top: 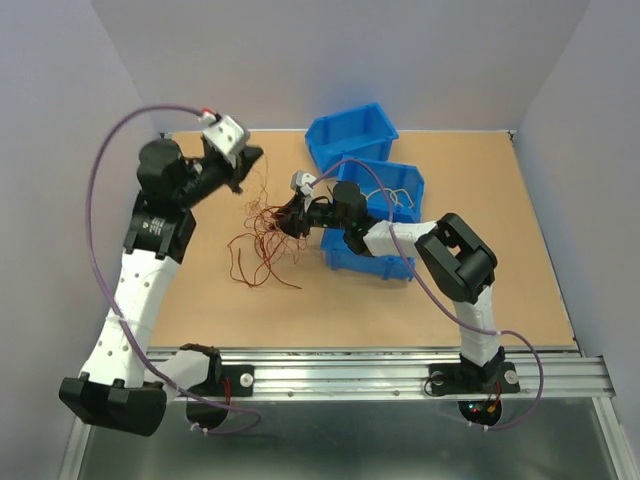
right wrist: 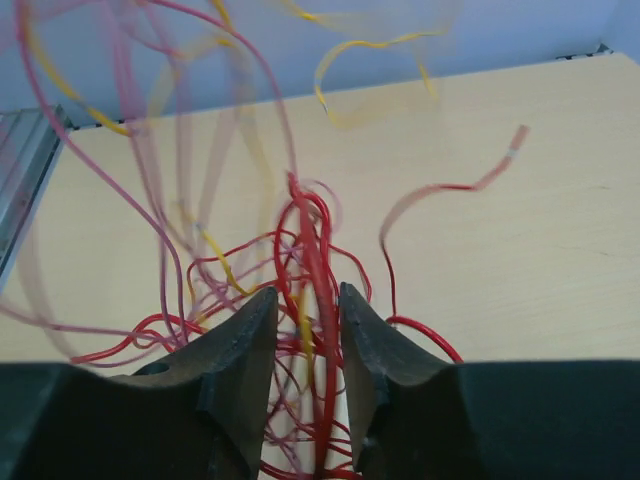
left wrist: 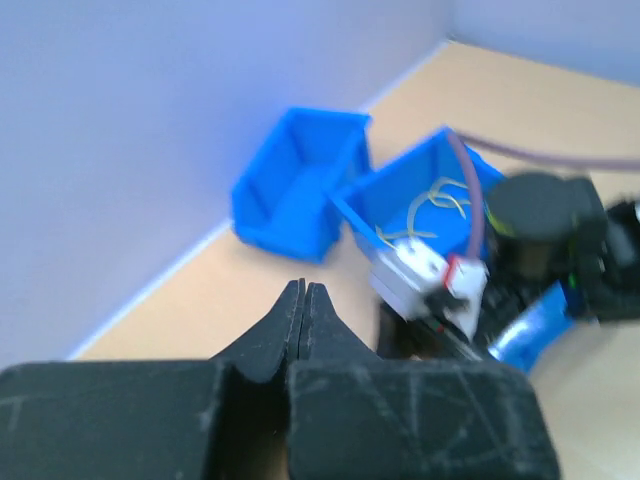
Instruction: Untangle the cables
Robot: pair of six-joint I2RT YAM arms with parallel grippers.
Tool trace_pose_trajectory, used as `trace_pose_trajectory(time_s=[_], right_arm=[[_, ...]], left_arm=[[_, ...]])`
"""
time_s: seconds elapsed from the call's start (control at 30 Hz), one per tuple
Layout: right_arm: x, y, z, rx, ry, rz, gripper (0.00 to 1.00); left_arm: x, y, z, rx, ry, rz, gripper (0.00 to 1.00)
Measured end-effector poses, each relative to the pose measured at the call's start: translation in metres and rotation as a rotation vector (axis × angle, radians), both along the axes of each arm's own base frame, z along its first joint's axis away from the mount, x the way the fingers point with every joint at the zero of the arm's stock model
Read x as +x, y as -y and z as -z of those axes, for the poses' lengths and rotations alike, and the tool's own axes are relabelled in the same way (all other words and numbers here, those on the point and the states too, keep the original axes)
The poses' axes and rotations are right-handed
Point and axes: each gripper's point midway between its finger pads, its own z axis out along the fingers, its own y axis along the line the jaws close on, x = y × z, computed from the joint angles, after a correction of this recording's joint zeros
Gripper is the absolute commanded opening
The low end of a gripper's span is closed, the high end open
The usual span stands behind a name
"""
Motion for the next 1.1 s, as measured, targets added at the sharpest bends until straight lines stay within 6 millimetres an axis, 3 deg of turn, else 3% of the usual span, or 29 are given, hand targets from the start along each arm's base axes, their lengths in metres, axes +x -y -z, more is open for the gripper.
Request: trace_pose_trajectory(time_s=[0.07,0.17,0.2,0.23,0.33,0.4,0.43,0.5,0.53,0.57,0.73,0.77,0.87,1.0,1.1], right_arm=[[0.0,0.0,0.001,0.0,-0.002,-0.001,0.24],[-0.002,-0.002,-0.001,0.004,0.007,-0.006,0.27],[-0.003,-0.002,-0.001,0.004,0.008,-0.013,0.28],[-0.004,-0.003,0.0,0.003,0.008,-0.017,0.28],[-0.005,-0.003,0.0,0.003,0.009,-0.023,0.28],[-0.006,-0.003,0.0,0.003,0.009,-0.023,0.28],[-0.006,-0.003,0.0,0.003,0.009,-0.023,0.28],[-0.006,-0.003,0.0,0.003,0.009,-0.023,0.5],[-0.006,-0.003,0.0,0.003,0.011,-0.024,0.69],[-0.006,-0.003,0.0,0.002,0.013,-0.024,0.75],[-0.005,-0.003,-0.001,0.003,0.017,-0.024,0.8],[-0.005,-0.003,-0.001,0.003,0.016,-0.024,0.81],[-0.006,-0.003,-0.004,0.01,0.018,-0.026,0.83],[-0.01,-0.001,-0.012,0.041,0.021,-0.027,0.84],[-0.015,0.003,-0.024,0.089,0.031,-0.029,0.84]], left_arm=[[0.009,-0.006,-0.066,-0.052,0.089,-0.06,0.0],[0.018,-0.022,-0.171,-0.146,0.258,-0.168,0.0],[0.016,-0.026,-0.193,-0.166,0.295,-0.193,0.0],[0.014,-0.042,-0.234,-0.211,0.379,-0.279,0.0],[0.003,-0.073,-0.289,-0.292,0.512,-0.43,0.0],[-0.003,-0.086,-0.301,-0.316,0.548,-0.49,0.0],[-0.004,-0.089,-0.299,-0.314,0.549,-0.507,0.0],[-0.002,-0.091,-0.286,-0.299,0.531,-0.521,0.0],[0.008,-0.092,-0.267,-0.277,0.504,-0.54,0.0],[0.016,-0.092,-0.248,-0.255,0.47,-0.55,0.0],[0.045,-0.09,-0.186,-0.176,0.362,-0.577,0.0],[0.057,-0.085,-0.164,-0.147,0.313,-0.561,0.0],[0.067,-0.069,-0.122,-0.1,0.213,-0.491,0.0],[0.06,-0.052,-0.096,-0.094,0.145,-0.392,0.0],[0.042,-0.039,-0.075,-0.111,0.1,-0.308,0.0]])
